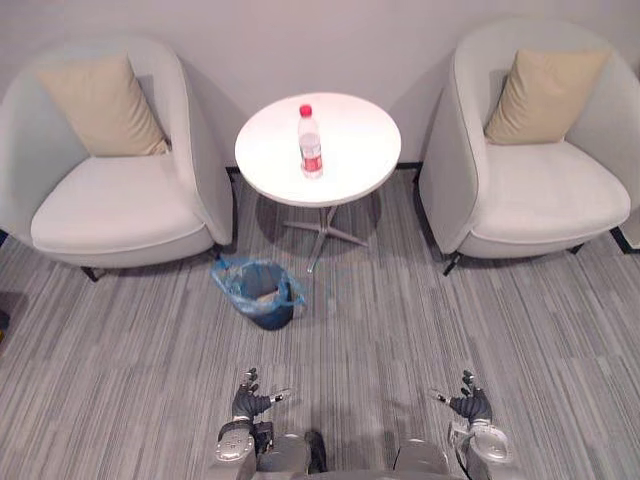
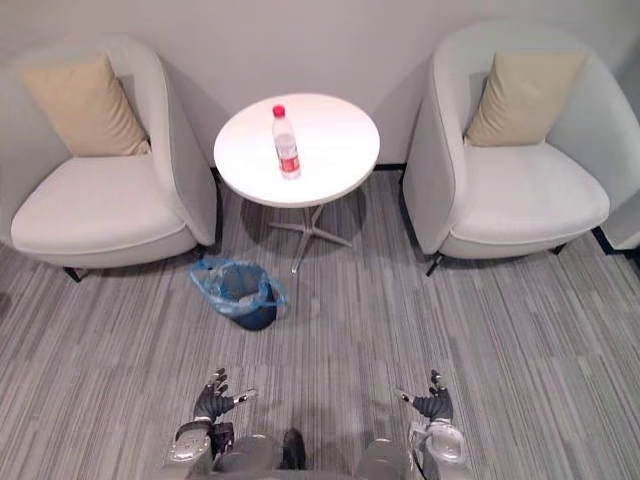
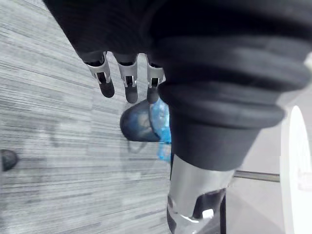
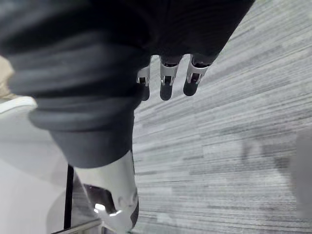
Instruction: Gather rubbish on tea table into small bin, then transfer packed bag to large trash can.
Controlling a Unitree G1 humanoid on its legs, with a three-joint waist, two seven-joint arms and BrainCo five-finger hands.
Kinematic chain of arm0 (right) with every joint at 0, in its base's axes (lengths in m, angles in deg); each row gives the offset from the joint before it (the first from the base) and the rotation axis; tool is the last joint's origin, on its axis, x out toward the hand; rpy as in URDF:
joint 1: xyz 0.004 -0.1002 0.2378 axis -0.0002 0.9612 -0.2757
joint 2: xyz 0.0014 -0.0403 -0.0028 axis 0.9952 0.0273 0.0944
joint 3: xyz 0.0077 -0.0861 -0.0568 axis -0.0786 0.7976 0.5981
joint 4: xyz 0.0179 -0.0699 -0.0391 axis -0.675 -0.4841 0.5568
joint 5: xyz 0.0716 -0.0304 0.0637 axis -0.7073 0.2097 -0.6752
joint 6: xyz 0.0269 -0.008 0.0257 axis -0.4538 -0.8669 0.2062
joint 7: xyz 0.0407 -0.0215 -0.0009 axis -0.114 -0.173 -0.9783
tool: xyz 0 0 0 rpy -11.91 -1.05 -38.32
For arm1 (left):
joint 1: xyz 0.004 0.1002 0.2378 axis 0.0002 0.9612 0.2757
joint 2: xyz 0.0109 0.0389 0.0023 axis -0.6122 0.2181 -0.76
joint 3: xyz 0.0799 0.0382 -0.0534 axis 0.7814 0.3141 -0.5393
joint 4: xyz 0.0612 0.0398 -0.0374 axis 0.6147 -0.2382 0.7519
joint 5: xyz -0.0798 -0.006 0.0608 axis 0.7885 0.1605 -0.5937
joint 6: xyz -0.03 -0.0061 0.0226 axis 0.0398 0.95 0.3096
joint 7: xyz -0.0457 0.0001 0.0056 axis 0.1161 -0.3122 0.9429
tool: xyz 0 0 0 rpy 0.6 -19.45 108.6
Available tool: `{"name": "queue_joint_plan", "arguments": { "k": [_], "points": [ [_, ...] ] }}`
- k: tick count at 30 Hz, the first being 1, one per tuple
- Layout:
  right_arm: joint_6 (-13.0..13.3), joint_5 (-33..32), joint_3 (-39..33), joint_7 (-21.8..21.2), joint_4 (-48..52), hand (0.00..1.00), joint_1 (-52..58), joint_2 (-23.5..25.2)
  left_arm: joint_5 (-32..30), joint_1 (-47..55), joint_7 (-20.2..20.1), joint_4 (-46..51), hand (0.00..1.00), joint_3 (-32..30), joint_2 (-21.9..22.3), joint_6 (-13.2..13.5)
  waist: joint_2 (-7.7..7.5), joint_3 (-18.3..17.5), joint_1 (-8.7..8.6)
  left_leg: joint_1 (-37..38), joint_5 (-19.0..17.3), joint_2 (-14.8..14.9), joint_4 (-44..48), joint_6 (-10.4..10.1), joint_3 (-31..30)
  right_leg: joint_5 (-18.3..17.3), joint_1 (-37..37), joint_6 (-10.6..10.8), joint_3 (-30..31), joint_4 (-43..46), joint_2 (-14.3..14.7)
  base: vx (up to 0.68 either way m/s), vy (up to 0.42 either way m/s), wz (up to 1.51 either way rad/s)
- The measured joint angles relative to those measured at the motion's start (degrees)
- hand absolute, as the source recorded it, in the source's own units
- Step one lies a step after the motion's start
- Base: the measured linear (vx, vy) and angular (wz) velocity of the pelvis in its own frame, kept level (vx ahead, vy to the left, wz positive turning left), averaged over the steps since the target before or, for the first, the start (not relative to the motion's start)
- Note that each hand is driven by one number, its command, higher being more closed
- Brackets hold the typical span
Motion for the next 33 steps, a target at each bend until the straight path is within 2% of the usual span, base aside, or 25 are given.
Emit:
{"name": "queue_joint_plan", "arguments": {
  "k": [1, 2, 3, 4, 5, 6, 7, 8, 10, 11, 12, 13, 14, 15, 16, 17, 19, 20, 21, 22, 23, 27, 30, 31, 33],
  "points": [
    [0.0, 0.1, 0.0, 0.0, -0.1, 0.00, -0.4, -0.3, 0.0, -0.5, 0.0, 0.0, 0.00, 0.0, 0.0, 0.0, 0.70, 0.4, -0.55, 1.1, 0.0, 1.4, -0.4, 0.0, -0.7, -0.7, -2.7, -1.4, -2.0, -4.4, 2.1, 0.37, -0.110, 0.24],
    [0.0, 0.2, 0.0, 0.0, -0.1, 0.00, -0.7, -0.5, 0.0, -0.5, 0.0, 0.0, 0.00, 0.0, 0.1, 0.0, 1.13, 0.6, -1.28, 1.8, 0.0, 2.7, -0.3, 0.0, -1.2, -0.2, -4.7, -1.9, -2.3, -11.0, 4.3, 0.44, -0.176, 0.32],
    [0.0, 0.2, 0.0, 0.0, -0.1, 0.00, -0.7, -0.5, 0.0, -0.5, 0.0, -0.1, 0.00, 0.0, 0.1, 0.0, 1.08, 0.7, -1.47, 2.4, 0.0, 3.0, -0.4, 0.0, -1.6, 0.6, -5.6, -1.9, -2.1, -15.0, 5.1, 0.38, -0.177, 0.43],
    [0.0, 0.2, 0.0, 0.1, -0.1, 0.00, -0.2, -0.5, 0.0, -0.7, -0.1, -0.2, 0.00, 0.0, 0.1, 0.0, 0.60, 0.6, -1.54, 3.8, 0.0, 3.4, -0.9, -1.8, -2.1, 5.2, -6.3, -2.4, -1.4, -23.9, 6.6, 0.50, -0.274, 0.51],
    [0.0, 0.1, 0.0, 0.1, -0.1, 0.00, 0.9, -0.5, 0.0, -0.7, -0.1, -0.3, 0.00, -0.1, -0.4, 0.1, -0.32, 0.4, -1.67, 5.2, -1.0, 3.4, -1.2, -4.9, -2.6, 15.4, -5.7, -3.2, 0.7, -31.8, 7.2, 0.43, -0.253, 0.58],
    [0.0, 0.1, -0.1, 0.1, -0.5, 0.00, 1.1, -1.1, -0.1, -1.0, -0.1, -1.0, 0.00, -0.3, 0.3, 0.1, 0.48, 0.8, -2.09, 6.0, -1.9, 4.1, -1.3, -6.4, -3.3, 18.9, -5.1, -6.4, 0.8, -31.2, 8.3, 0.44, -0.252, 0.40],
    [-0.2, 0.1, -0.2, 0.1, -1.4, 0.00, 0.4, -1.6, -0.1, -1.2, -0.1, -1.4, 0.00, -0.2, 1.1, 0.1, 1.79, 0.5, -2.27, 6.2, -1.9, 5.6, -1.7, -6.9, -3.8, 18.1, -5.4, -6.6, 1.2, -29.5, 9.6, 0.34, -0.231, 0.29],
    [0.0, 0.1, -0.5, 0.2, -0.9, 0.00, -0.6, -1.6, -0.1, -1.9, -0.1, -1.7, 0.00, -0.2, 1.3, 0.3, 1.75, 0.7, -2.83, 6.2, -1.2, 5.9, -1.1, -7.9, -4.9, 12.7, -6.6, -6.6, 1.2, -24.8, 9.1, 0.32, -0.226, 0.24],
    [0.0, 0.0, -0.5, 0.2, -1.1, 0.00, -0.4, -1.5, -0.2, -2.9, -0.1, -2.5, 0.00, -0.1, 1.5, 0.2, 2.15, 0.6, -3.11, 4.0, -1.3, 7.7, 5.0, -8.0, -6.7, 8.1, -5.4, -6.0, -0.9, -22.9, 8.7, 0.29, -0.275, 0.61],
    [0.0, -0.2, -0.4, 0.2, -1.1, 0.00, 0.1, -1.6, -0.2, -3.6, -0.1, -2.4, 0.00, 0.1, 1.7, 0.3, 2.97, 0.6, -3.42, -1.3, -1.0, 10.0, 15.3, -8.9, -8.6, 7.0, -2.4, -5.0, -3.4, -25.7, 9.6, 0.24, -0.259, 0.83],
    [0.0, -0.4, -0.4, 0.2, -1.1, 0.00, 0.3, -1.6, -0.2, -4.1, -0.1, -2.4, 0.00, 0.2, 1.8, 0.3, 3.61, 0.8, -3.30, -4.5, -0.3, 12.1, 22.6, -10.4, -8.6, 7.1, 0.1, -5.1, -4.7, -28.2, 10.6, 0.23, -0.227, 0.80],
    [0.0, -0.7, -0.4, 0.2, -1.1, 0.00, 0.7, -1.6, -0.1, -4.2, -0.1, -2.3, 0.00, 0.2, 1.9, 0.2, 4.11, 1.1, -2.79, -8.0, -0.5, 14.9, 31.4, -10.5, -7.3, 7.3, 3.8, -5.4, -6.1, -31.4, 12.0, 0.23, -0.160, 0.49],
    [0.1, -0.9, -0.4, 0.3, -1.1, 0.00, 1.4, -1.4, -0.1, -3.7, -0.1, -2.0, 0.00, 0.1, 1.8, 0.2, 3.98, 1.2, -2.43, -10.4, -1.1, 16.8, 37.6, -9.5, -4.3, 7.7, 7.6, -6.1, -7.2, -34.3, 12.8, 0.29, -0.151, 0.38],
    [0.1, -1.1, -0.5, 0.3, -1.1, 0.00, 1.4, -1.5, -0.1, -3.3, -0.1, -1.8, 0.00, 0.1, 1.8, 0.1, 3.34, 1.5, -1.95, -11.9, -1.6, 16.8, 38.7, -8.7, -2.3, 7.7, 9.5, -6.2, -7.7, -35.8, 12.8, 0.23, -0.097, 0.28],
    [0.1, -1.2, -0.7, 0.3, -1.0, 0.00, 1.4, -1.4, -0.1, -3.2, -0.2, -1.4, 0.00, 0.2, 1.9, 0.1, 3.46, 1.5, -1.75, -13.1, -2.0, 16.5, 38.3, -8.0, -1.1, 8.0, 10.6, -6.4, -8.1, -36.9, 12.8, 0.27, -0.043, 0.26],
    [0.1, -1.6, -1.6, 0.4, -0.9, 0.00, 1.3, -1.4, -0.1, -3.1, -0.2, -0.4, 0.00, 0.2, 2.2, 0.1, 3.89, 1.3, -1.08, -15.6, -2.2, 15.9, 33.9, -7.7, 1.5, 8.4, 12.1, -6.6, -8.7, -38.0, 12.8, 0.21, 0.003, 0.21],
    [0.1, -1.6, -2.8, 0.3, -1.0, 0.00, 0.7, -1.4, -0.1, -3.0, -0.1, -0.2, 0.00, -0.1, 2.1, 0.0, 4.22, 1.4, -1.12, -17.2, -2.0, 13.9, 25.1, -7.4, 1.6, 9.1, 12.6, -6.3, -9.3, -37.8, 12.0, 0.19, 0.057, 0.16],
    [0.1, -1.6, -3.0, 0.3, -0.9, 0.00, 0.4, -1.4, -0.1, -2.9, -0.2, -0.2, 0.00, -0.2, 2.2, 0.0, 4.35, 1.3, -1.05, -17.5, 0.5, 11.9, 15.6, -7.4, 1.1, 8.8, 12.7, -5.7, -9.3, -37.3, 11.5, 0.17, 0.096, 0.09],
    [0.1, -1.6, -3.0, 0.3, -0.8, 0.00, 0.4, -1.6, -0.1, -2.8, -0.2, -0.2, 0.00, -0.2, 2.3, 0.0, 4.70, 1.2, -1.03, -17.5, 3.2, 11.2, 11.1, -7.1, 0.8, 8.4, 12.8, -5.1, -9.3, -37.1, 11.5, 0.23, 0.146, -0.06],
    [0.0, -1.6, -3.2, 0.3, -1.0, 0.00, 0.0, -1.1, -0.2, -2.8, -0.1, -0.2, 0.00, -0.3, 2.3, -0.2, 4.71, 1.4, -0.37, -16.2, 9.5, 9.7, 7.5, -4.8, 0.5, 7.8, 13.3, -3.6, -7.8, -36.5, 11.3, 0.25, 0.103, 0.10],
    [0.0, -1.6, -3.1, 0.3, -0.5, 0.00, 0.0, -0.2, -0.2, -2.9, -0.1, 0.1, 0.00, -0.4, 1.9, -0.1, 3.45, 1.2, 0.10, -14.5, 10.4, 7.5, 4.3, -4.0, 0.6, 8.3, 13.9, -2.8, -5.9, -38.7, 10.6, 0.29, 0.124, 0.13],
    [0.0, -1.4, -2.5, 0.3, -0.5, 0.00, -0.9, 0.2, -0.1, -2.4, -0.1, 0.0, 0.00, -0.3, 1.2, -0.2, 2.06, 1.3, 0.53, -13.0, 10.5, 5.1, 3.1, -3.6, 0.7, 9.1, 16.3, -1.6, -5.1, -41.8, 9.3, 0.19, 0.061, 0.14],
    [0.0, -0.7, -2.1, 0.2, -1.3, 0.00, -2.4, 0.2, -0.1, -1.7, -0.2, -0.3, 0.00, -0.4, 0.8, -0.5, 1.39, 1.6, 0.42, -8.3, 8.5, 3.0, -0.5, -3.1, 1.8, 5.5, 15.2, 0.5, -3.3, -33.6, 5.7, 0.09, 0.041, -0.15],
    [0.0, -0.4, -1.9, 0.1, -1.4, 0.00, -2.5, 0.1, -0.1, -1.6, -0.2, -0.9, 0.00, 0.0, 0.9, -0.7, 1.27, 1.6, 0.18, -6.8, 8.3, 2.2, -2.4, -3.1, 1.9, 4.8, 12.1, 1.2, -2.6, -25.8, 3.5, 0.02, 0.034, -0.07],
    [-0.1, -0.4, -0.7, 0.0, -1.7, 0.00, -2.0, 0.3, -0.1, -1.4, -0.2, -1.1, 0.00, 0.7, 0.3, -0.7, 0.87, 1.6, -0.19, -4.7, 8.9, 1.2, -4.1, -2.8, 1.3, 5.1, 8.7, 0.9, -1.6, -16.3, 1.5, 0.04, 0.041, 0.13]
  ]
}}
